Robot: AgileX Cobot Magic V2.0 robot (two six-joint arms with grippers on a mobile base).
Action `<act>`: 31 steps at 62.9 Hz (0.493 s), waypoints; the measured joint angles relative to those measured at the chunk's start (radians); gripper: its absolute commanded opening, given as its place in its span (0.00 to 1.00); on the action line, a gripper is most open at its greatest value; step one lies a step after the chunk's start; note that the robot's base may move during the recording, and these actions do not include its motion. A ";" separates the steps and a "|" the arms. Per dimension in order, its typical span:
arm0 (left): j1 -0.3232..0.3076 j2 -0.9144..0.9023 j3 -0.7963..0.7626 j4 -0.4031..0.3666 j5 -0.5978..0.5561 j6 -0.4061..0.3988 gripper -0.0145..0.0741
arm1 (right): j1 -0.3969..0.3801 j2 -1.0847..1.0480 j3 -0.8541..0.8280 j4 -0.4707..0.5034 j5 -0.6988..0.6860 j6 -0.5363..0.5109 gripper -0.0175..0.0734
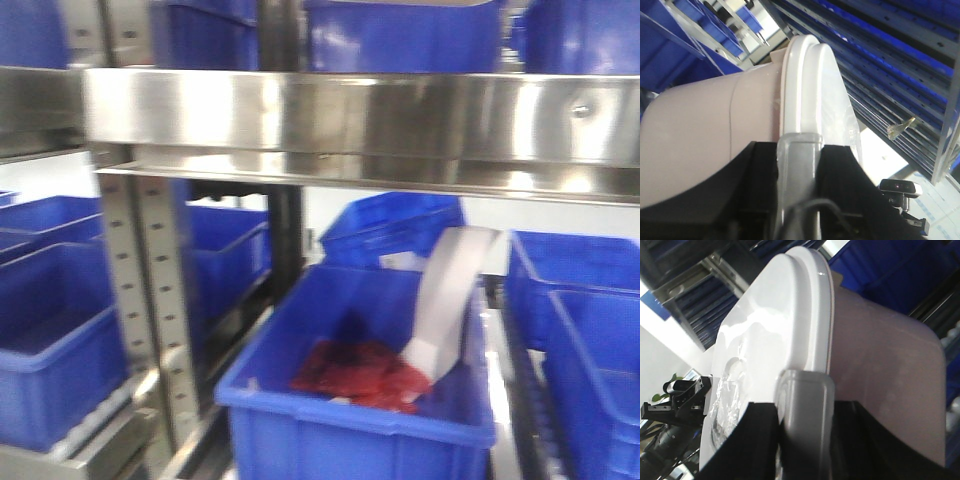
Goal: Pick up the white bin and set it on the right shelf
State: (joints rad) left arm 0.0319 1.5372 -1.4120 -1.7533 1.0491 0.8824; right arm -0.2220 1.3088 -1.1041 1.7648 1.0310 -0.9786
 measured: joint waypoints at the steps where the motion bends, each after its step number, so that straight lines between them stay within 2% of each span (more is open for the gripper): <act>1: 0.000 0.000 0.000 0.000 0.000 0.000 0.02 | 0.000 0.000 0.000 0.000 0.000 0.000 0.40; 31: 0.000 0.000 0.000 0.000 0.000 0.000 0.02 | 0.000 0.000 0.000 0.000 0.000 0.000 0.40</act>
State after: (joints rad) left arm 0.0319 1.5372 -1.4120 -1.7533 1.0491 0.8824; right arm -0.2220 1.3088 -1.1041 1.7648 1.0310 -0.9786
